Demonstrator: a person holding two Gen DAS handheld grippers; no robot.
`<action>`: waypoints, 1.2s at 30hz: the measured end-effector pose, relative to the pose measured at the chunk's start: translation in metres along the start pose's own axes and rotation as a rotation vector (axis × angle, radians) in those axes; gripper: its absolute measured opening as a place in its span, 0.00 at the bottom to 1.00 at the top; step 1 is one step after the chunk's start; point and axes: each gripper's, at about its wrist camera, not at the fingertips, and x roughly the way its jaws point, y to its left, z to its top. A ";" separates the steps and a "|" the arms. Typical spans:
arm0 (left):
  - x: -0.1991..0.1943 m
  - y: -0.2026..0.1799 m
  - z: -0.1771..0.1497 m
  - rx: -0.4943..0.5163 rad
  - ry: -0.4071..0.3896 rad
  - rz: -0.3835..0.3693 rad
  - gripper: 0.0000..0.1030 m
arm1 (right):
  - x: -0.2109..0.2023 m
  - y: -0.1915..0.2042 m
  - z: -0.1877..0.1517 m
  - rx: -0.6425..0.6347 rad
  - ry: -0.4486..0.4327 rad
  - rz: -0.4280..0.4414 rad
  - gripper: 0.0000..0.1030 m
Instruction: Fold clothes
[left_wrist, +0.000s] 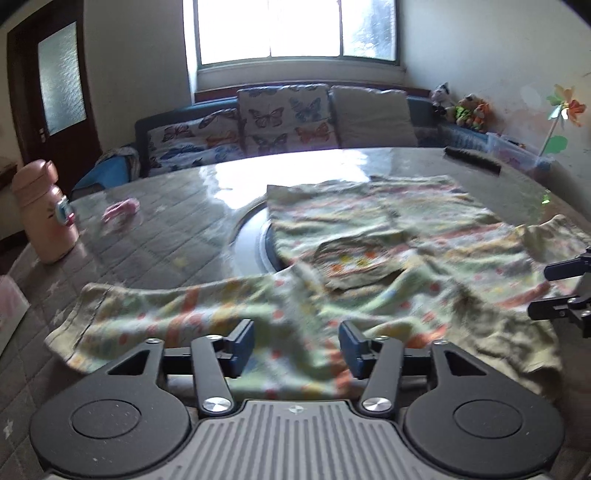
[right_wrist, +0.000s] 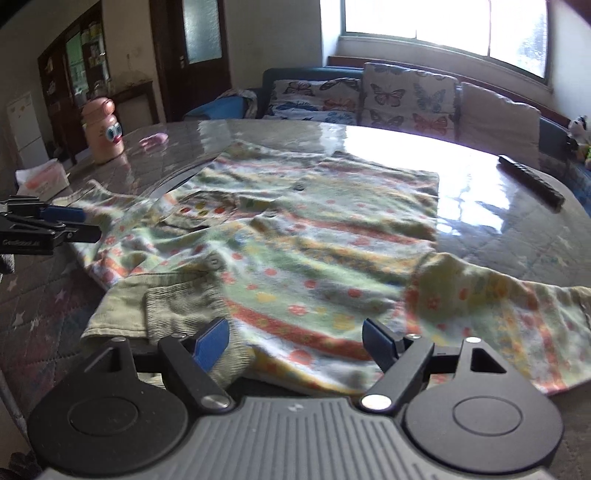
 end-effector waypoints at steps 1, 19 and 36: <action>0.001 -0.006 0.003 0.007 -0.006 -0.012 0.62 | -0.002 -0.006 0.000 0.012 -0.005 -0.011 0.79; 0.007 -0.066 0.029 0.025 -0.099 -0.122 1.00 | -0.016 -0.158 -0.033 0.299 -0.065 -0.296 0.73; 0.022 -0.092 0.034 0.035 -0.043 -0.128 1.00 | -0.038 -0.207 -0.049 0.413 -0.120 -0.439 0.57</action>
